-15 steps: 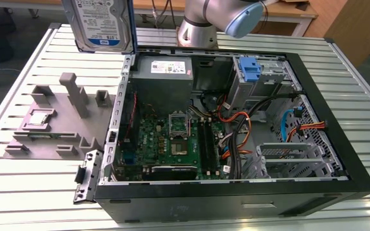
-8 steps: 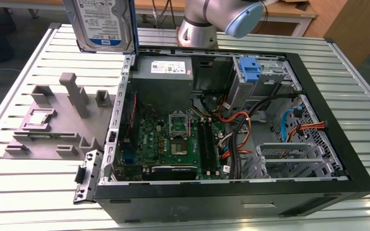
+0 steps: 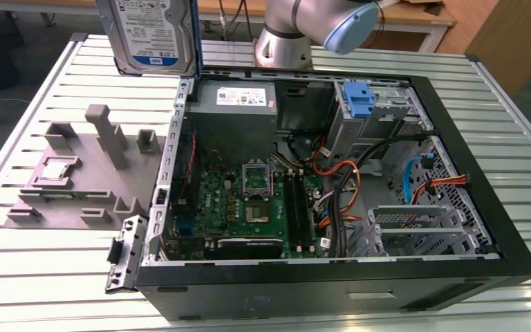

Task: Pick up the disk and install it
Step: 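Pick up the disk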

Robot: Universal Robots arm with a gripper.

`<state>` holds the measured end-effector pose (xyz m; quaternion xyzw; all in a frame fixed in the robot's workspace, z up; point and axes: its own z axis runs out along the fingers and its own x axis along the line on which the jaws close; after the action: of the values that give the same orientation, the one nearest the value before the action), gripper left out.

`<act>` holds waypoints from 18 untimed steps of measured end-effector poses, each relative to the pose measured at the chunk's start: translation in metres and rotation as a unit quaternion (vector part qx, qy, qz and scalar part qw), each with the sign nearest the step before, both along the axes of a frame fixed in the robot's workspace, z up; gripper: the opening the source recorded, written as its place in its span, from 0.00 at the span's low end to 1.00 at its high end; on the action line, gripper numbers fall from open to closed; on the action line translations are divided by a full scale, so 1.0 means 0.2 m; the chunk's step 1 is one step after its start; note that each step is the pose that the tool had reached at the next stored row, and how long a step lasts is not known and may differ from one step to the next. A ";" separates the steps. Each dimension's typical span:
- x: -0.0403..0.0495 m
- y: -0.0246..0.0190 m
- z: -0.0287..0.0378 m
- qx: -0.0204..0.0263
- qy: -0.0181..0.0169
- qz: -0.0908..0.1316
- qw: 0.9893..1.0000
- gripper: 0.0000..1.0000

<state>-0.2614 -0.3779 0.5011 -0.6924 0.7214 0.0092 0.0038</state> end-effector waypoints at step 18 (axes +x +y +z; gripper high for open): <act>0.034 -0.004 0.000 0.000 0.000 0.000 1.000 0.37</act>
<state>-0.2545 -0.3787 0.5011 -0.6924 0.7215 0.0092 0.0038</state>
